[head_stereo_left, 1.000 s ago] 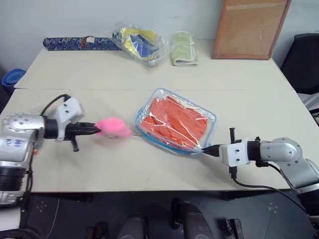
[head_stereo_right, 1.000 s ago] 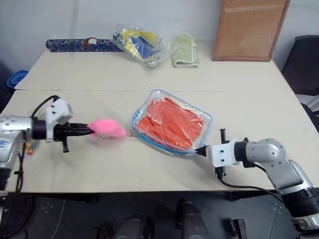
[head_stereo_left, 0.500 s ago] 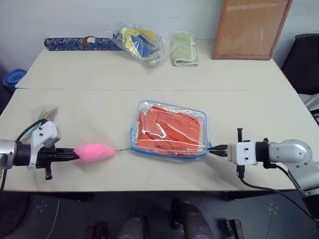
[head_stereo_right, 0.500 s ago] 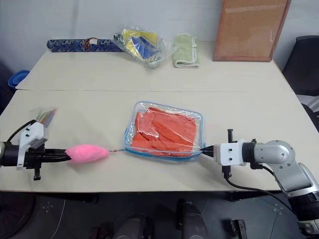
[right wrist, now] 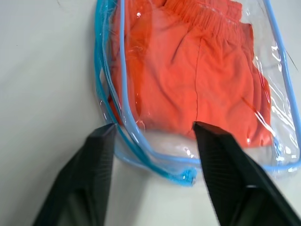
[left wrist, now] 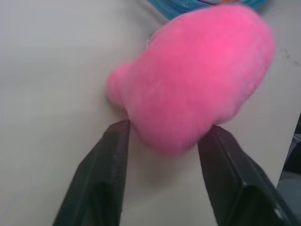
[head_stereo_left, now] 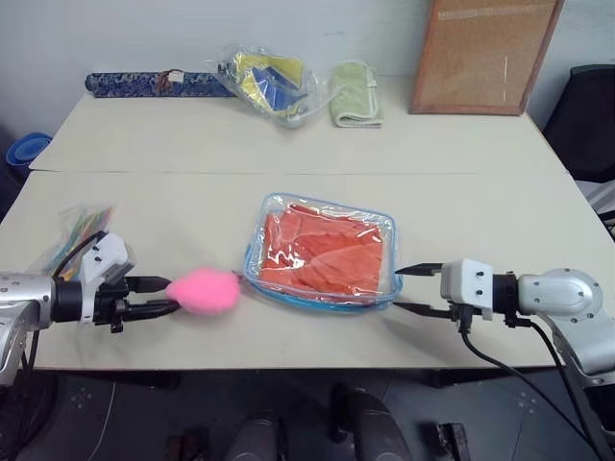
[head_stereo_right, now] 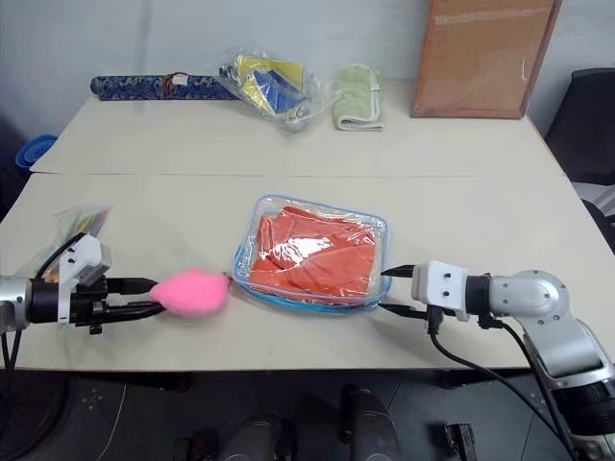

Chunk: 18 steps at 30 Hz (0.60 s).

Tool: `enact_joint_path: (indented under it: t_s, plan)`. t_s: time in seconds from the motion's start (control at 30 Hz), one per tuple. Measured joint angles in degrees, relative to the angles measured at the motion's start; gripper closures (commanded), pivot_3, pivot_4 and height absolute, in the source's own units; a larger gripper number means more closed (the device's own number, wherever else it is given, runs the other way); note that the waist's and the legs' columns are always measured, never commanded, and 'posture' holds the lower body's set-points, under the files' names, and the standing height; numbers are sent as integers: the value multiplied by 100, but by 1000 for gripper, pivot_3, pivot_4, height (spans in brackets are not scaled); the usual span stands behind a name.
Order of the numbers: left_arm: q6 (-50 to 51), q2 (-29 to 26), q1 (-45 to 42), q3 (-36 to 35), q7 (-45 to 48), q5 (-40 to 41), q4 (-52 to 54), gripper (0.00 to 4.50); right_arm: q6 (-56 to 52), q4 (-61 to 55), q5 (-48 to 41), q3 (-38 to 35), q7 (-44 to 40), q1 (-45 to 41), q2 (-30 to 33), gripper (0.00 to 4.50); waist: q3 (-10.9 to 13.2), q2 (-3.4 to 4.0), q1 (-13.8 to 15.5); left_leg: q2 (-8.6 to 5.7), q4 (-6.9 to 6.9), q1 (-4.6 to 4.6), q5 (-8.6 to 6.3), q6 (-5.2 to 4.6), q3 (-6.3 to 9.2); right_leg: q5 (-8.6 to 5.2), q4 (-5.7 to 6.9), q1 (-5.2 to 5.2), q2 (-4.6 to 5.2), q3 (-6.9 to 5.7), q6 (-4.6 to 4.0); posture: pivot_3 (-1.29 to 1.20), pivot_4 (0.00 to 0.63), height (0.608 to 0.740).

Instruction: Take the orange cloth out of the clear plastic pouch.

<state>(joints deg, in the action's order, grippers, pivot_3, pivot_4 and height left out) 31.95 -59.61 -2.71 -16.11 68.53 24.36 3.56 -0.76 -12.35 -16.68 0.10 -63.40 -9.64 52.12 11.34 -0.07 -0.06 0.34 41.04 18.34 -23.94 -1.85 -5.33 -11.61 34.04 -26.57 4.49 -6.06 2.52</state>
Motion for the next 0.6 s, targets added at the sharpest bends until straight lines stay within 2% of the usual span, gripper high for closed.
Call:
enact_joint_path:
  t_s: [0.07, 0.2, 0.37, 0.47, 0.53, 0.6]
  plan:
    - [-397, -195, 287, -105, 86, -170, -164, 404, -236, -197, -166, -224, 31, 149, 5, 36, 0, 0, -11, 4, 1, -3, -3, 5, -3, -3, -7, -3, -3, 2, -5, 0, 150, 740]
    - [-1186, -541, 78, -158, 73, -675, -919, 404, -846, -526, -498, -677, 240, 303, 6, 36, 0, 0, 15, 7, 2, -6, -3, 8, 2, -10, -6, -4, -2, -2, -17, 0, 150, 740]
    - [-1556, -590, -1882, 353, 61, -866, -1213, 404, -2046, -1374, -1477, -1342, 507, 581, 46, 36, -1, -2, 210, 0, 5, 5, -2, 5, 10, -5, 12, -1, 3, -12, -10, 0, 150, 740]
    - [-2302, -234, -3306, 1119, 125, -1270, -825, 404, -2920, -2049, -2465, -1839, 705, 814, 144, 36, -3, -2, 263, -16, 5, 7, -2, -1, 0, 3, 5, 2, 2, -11, 4, 0, 150, 740]
    - [-2994, 118, -3671, 1676, 135, -1657, -592, 404, -3258, -2434, -2920, -2007, 867, 851, 145, 36, -6, 2, 239, -23, -1, -3, -4, -5, -23, 8, 0, 6, -4, -12, 14, 0, 150, 740]
    - [-3140, 544, -3683, 2050, 204, -1709, -529, 404, -3430, -2583, -3051, -2070, 1075, 880, 143, 36, -6, 1, 147, -23, -2, 0, -2, -13, -37, 14, -5, 10, -9, -9, 24, 0, 150, 740]
